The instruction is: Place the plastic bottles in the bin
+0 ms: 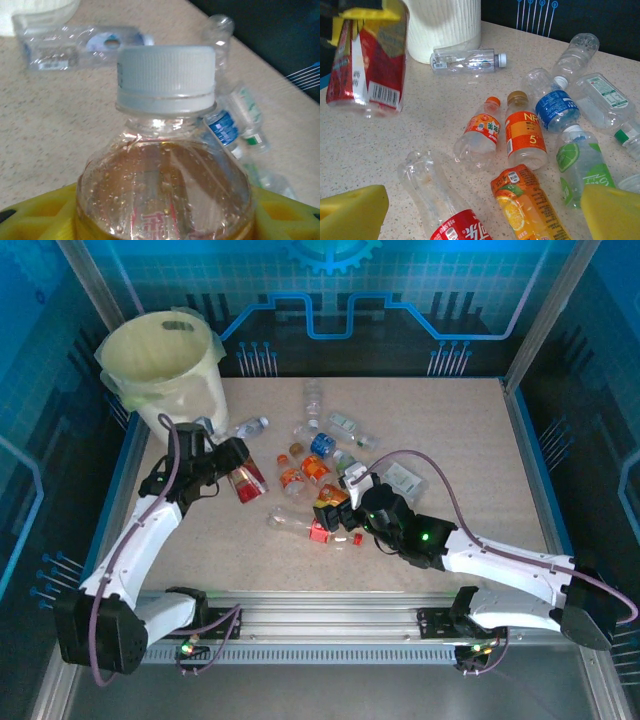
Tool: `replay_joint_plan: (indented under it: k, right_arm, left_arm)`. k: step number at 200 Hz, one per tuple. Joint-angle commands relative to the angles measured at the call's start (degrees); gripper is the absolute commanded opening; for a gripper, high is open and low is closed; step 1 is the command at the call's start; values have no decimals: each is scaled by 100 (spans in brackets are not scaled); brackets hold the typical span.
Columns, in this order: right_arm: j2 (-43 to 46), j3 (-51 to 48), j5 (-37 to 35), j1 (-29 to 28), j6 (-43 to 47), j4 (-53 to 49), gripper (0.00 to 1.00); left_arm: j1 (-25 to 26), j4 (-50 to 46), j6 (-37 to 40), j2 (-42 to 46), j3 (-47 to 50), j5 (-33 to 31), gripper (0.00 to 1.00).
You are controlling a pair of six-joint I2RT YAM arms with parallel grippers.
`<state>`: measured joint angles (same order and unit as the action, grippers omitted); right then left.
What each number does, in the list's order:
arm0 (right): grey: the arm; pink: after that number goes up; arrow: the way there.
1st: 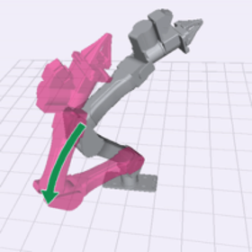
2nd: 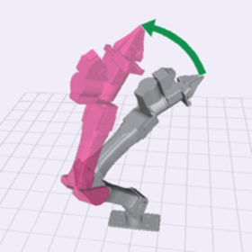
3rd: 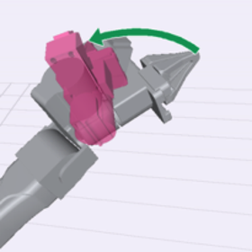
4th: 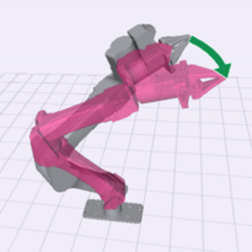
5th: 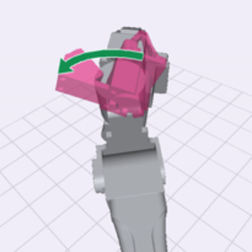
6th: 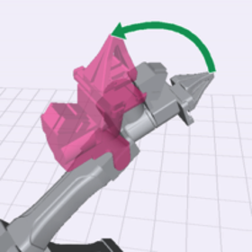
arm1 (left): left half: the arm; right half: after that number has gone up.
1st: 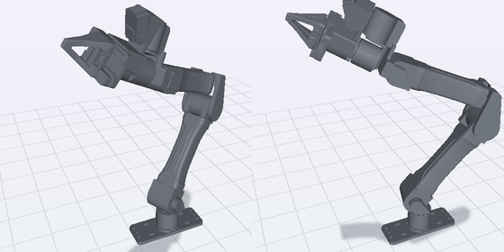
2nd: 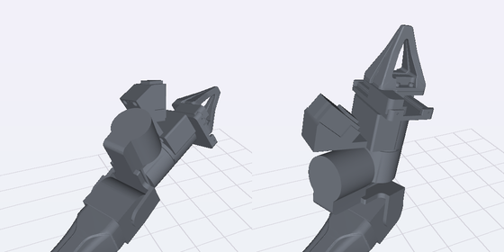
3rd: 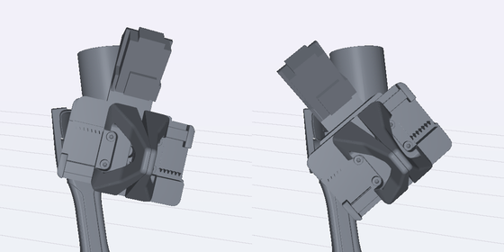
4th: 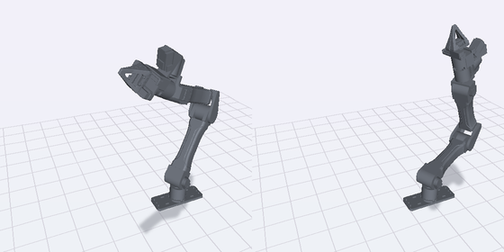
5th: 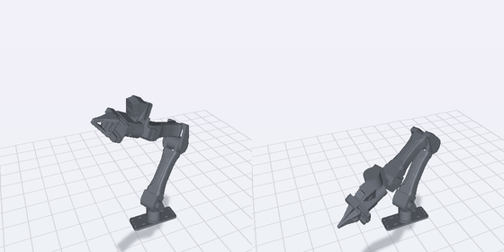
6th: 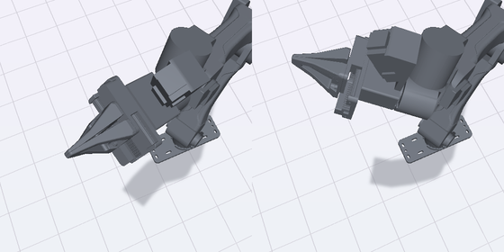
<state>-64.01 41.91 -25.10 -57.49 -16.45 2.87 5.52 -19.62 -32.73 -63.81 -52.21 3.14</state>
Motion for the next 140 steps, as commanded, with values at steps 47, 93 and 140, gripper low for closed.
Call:
replay_joint_plan:
  k: [47, 93, 140]
  right_arm:
    - [-189, 261, -154, -3, 200, 889, 100]
    - [-518, 774, -102, 39, 331, 904, 100]
    - [-586, 1065, -112, 99, 65, 459, 100]
  left_arm:
    - [2, 1526, 69, 238, -958, -530, 45]
    - [-30, 2559, 655, -92, -1528, -1784, 45]
    - [-507, 2939, 1096, -759, -2518, -2067, 46]
